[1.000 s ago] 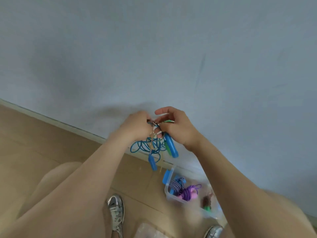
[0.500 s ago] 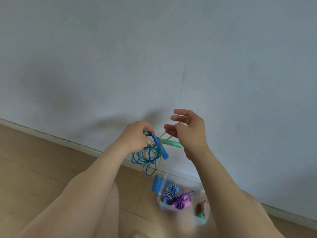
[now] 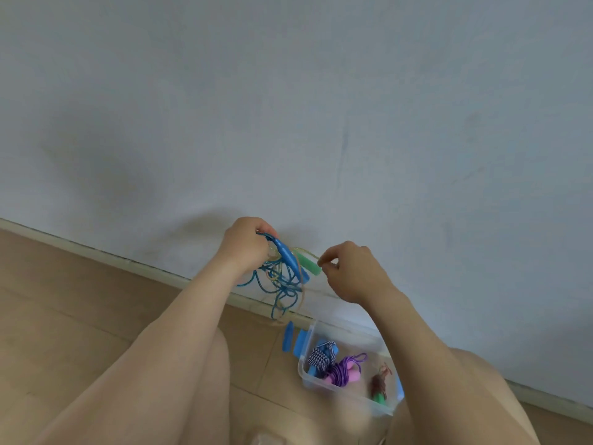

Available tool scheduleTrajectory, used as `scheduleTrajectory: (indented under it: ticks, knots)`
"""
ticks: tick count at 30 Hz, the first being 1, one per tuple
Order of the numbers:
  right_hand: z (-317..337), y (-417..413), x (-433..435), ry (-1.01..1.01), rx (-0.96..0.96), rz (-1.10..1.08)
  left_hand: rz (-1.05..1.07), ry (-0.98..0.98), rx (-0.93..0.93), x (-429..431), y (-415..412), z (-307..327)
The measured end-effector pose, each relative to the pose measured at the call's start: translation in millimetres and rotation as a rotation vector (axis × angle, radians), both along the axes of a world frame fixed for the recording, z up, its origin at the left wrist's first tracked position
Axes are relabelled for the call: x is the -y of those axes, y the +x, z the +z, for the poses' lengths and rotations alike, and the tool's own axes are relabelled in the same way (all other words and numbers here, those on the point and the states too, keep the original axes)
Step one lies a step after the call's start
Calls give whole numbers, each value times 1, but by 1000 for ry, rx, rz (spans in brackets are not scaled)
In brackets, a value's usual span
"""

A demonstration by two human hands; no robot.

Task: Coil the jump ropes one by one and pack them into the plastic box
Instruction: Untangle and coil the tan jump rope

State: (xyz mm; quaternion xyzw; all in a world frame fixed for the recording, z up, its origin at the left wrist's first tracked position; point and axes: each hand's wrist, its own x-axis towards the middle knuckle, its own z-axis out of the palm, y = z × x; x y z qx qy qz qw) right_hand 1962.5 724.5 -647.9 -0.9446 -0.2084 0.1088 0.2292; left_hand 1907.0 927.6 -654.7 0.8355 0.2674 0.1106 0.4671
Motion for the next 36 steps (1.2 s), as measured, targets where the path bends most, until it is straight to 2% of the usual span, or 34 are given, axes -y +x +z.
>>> scheduleTrajectory:
  ticks: [4,8,11,13,17,18,21,24,27,31,33,36]
  knots:
    - [-2,4,3,-160,0,-35,46,-259,78,1,-2,8]
    - [4,-3,6,-340,20,-88,-30,-527,173,12,-9,25]
    - [7,-4,2,-283,-26,-63,-49,-616,175,15,-11,28]
    - [5,-3,-2,-111,-79,-8,-70,-615,143,15,-11,27]
    - [15,-15,-11,373,-98,18,-115,-592,75,14,-10,24]
    - [16,-17,-13,432,-139,44,-125,-598,65,15,-10,24]
    - [10,-15,-13,352,-158,166,-145,-616,61,14,-9,23]
    - [6,-8,-8,307,-154,193,-97,-603,72,11,-6,21]
    - [8,-3,-2,429,-285,154,-41,-573,56,11,-4,21]
    - [11,-2,1,589,-402,-20,-77,-628,48,9,-7,23]
    - [11,-1,-1,612,-350,-109,-75,-531,58,7,-7,21]
    - [12,0,-4,718,-269,-251,-120,-208,16,5,-8,15]
